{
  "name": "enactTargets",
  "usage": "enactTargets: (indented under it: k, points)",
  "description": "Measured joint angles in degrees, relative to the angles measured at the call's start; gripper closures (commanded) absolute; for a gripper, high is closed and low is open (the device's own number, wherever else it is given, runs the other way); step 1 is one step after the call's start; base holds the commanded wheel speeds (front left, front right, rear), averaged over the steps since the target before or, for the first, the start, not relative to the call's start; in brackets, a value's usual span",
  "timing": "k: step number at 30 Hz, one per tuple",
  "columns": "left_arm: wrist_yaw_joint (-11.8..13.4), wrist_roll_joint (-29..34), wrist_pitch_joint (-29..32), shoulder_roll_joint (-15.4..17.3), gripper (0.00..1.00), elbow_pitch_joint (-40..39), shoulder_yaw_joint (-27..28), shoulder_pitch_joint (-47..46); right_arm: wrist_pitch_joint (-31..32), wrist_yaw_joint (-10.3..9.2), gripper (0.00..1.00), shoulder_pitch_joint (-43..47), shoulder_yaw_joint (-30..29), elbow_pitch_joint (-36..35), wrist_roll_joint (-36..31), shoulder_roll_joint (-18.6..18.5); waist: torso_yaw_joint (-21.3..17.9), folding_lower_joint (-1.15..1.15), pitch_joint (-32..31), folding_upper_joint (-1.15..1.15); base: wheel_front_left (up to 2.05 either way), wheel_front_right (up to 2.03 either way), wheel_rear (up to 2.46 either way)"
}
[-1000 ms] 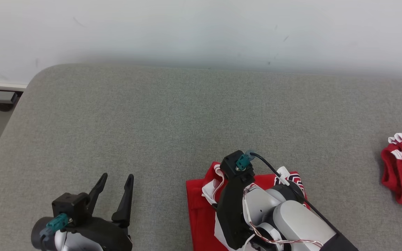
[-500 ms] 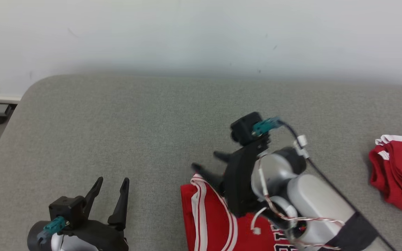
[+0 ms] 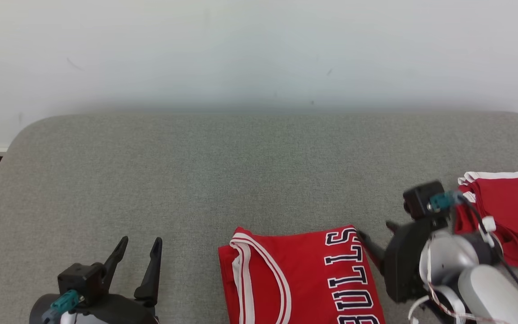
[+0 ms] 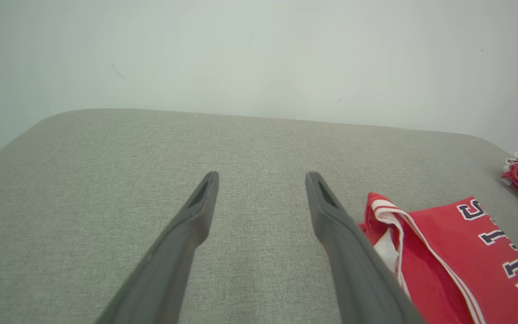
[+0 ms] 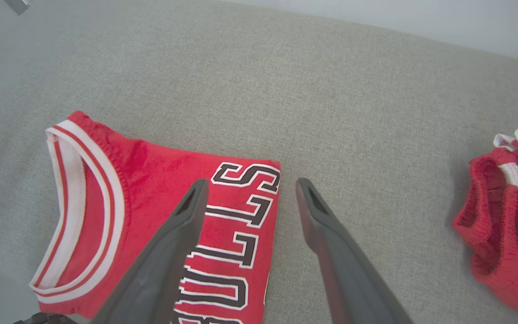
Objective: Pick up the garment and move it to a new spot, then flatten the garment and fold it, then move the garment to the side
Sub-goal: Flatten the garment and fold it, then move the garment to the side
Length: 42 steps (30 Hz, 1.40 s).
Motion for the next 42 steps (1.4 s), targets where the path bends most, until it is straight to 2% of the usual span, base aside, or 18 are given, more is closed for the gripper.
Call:
enactTargets:
  k: [5,14,33,34,35,36,39,42]
  points:
    - [0.01,0.01,0.07,0.1,0.0,-1.15,-0.11,-0.03,-0.25,-0.01,0.0,5.39,-2.29,0.75,-0.01,1.18,-0.43,0.0,0.84,0.0,0.0,0.0,0.0]
    - [-0.01,0.11,0.85,-0.02,0.0,-1.9,-0.8,-0.89,-1.25,-0.02,0.0,6.6,-7.99,5.81,-0.47,5.82,-0.07,0.0,3.01,0.0,0.0,0.0,0.0]
    - [-0.08,0.13,1.36,-0.13,0.0,-1.62,-0.9,-2.96,-1.68,-0.02,0.0,4.09,-9.21,15.89,-1.97,10.17,2.18,0.01,5.61,0.0,0.0,0.0,0.0]
    - [-0.08,0.13,1.36,-0.18,0.0,-1.55,-0.9,-3.09,-1.68,-0.02,0.32,3.88,-9.26,16.33,-1.97,10.33,2.21,0.01,5.63,0.0,0.0,0.0,0.0]
    - [-0.08,0.13,1.36,-0.18,0.0,-1.55,-0.9,-3.09,-1.68,-0.02,0.51,3.88,-9.26,16.33,-1.97,10.33,2.21,0.01,5.63,0.0,0.0,0.0,0.0]
    - [-0.08,0.13,1.36,-0.21,0.0,-1.44,-0.92,-3.31,-1.7,-0.03,0.51,3.86,-9.32,16.62,-1.97,10.44,2.24,0.01,5.64,0.0,0.0,0.0,0.0]
    - [-0.08,0.13,1.36,-0.29,0.0,-1.36,-0.92,-3.94,-2.01,-0.02,0.99,3.57,-9.45,17.69,-1.97,10.65,2.33,0.01,5.62,0.0,0.0,0.0,0.0]
    - [-0.08,0.13,1.36,-0.43,0.0,-1.19,-0.97,-3.93,-2.19,-0.02,1.0,2.8,-9.46,18.6,-1.98,10.73,2.45,0.01,5.56,0.0,0.0,0.0,0.0]
